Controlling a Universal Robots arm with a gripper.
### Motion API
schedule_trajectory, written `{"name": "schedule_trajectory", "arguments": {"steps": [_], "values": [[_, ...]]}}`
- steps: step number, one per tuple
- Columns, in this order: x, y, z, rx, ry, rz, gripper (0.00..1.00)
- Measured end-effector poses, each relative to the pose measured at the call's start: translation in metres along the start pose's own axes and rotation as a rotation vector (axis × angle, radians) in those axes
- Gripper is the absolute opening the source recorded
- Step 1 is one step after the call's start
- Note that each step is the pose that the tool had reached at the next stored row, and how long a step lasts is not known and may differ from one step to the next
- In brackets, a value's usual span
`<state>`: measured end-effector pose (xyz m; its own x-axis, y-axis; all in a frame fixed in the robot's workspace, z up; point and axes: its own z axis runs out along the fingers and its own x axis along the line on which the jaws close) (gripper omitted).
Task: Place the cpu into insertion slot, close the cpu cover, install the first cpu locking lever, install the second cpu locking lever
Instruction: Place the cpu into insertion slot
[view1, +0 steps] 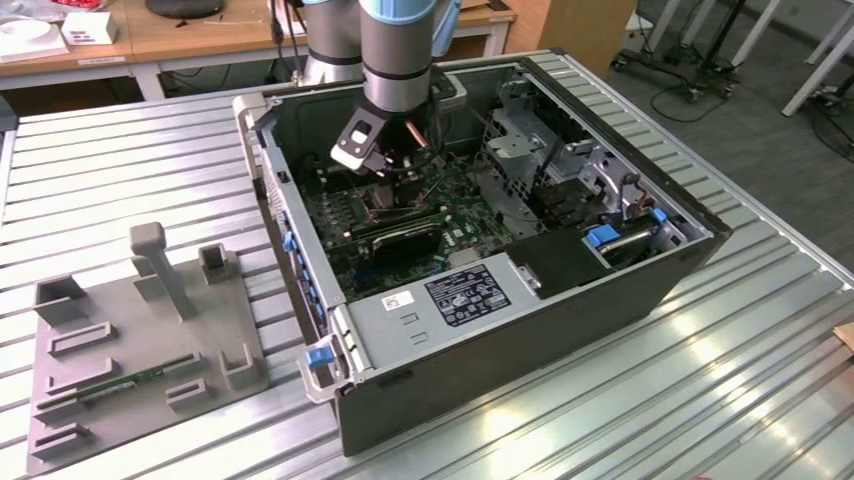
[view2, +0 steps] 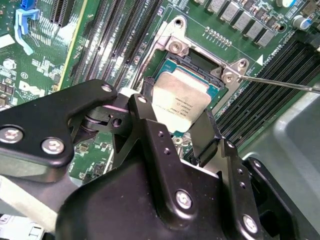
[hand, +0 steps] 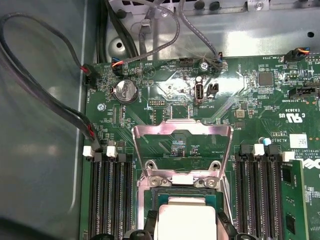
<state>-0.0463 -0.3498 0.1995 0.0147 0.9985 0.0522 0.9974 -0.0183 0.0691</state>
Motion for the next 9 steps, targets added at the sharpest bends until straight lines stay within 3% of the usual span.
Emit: {"name": "schedule_trajectory", "arguments": {"steps": [9], "values": [[0.0, -0.001, 0.0024, 0.0001, 0.0, -0.001, 0.54]]}}
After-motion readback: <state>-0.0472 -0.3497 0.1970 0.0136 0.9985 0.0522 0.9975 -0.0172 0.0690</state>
